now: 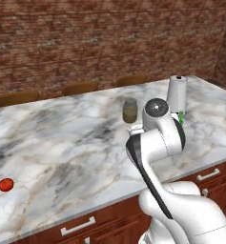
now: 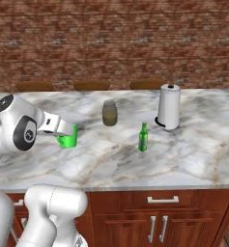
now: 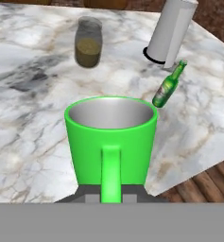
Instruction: Open the cabinet directly in front. Then move the beer and the mug to the dining counter with the jar on it.
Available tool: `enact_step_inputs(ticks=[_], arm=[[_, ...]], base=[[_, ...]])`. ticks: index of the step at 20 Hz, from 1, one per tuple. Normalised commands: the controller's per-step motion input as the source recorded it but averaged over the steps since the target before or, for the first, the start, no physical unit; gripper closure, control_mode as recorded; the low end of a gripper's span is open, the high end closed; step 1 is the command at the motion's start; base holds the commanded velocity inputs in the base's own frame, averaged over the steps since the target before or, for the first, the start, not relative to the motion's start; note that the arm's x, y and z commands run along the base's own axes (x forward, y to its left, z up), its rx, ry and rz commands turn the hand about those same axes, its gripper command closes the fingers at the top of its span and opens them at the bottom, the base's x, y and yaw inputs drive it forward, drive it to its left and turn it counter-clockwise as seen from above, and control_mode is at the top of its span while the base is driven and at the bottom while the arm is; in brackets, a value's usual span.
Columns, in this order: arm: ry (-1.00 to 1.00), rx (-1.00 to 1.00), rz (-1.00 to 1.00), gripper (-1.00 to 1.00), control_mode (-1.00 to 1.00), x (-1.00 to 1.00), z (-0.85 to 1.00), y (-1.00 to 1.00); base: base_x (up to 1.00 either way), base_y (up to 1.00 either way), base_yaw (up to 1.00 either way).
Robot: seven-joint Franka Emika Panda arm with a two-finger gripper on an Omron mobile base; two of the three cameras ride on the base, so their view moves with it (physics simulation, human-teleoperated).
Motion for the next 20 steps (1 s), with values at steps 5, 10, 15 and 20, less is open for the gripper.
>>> enact_step_inputs(ticks=[5,10,15,20], arm=[[-0.01,0.0,0.0,1.0,-1.0,0.65,-0.21,-0.05],[-0.02,0.0,0.0,1.0,-1.0,0.66,-0.35,-0.05],[-0.08,0.0,0.0,1.0,-1.0,0.47,-0.52,-0.12],[-0.2,0.0,0.0,1.0,-1.0,0.35,-0.47,-0.04]], base=[[0.0,0.0,0.0],[0.0,0.0,0.0],[0.0,0.0,0.0],[0.0,0.0,0.0]])
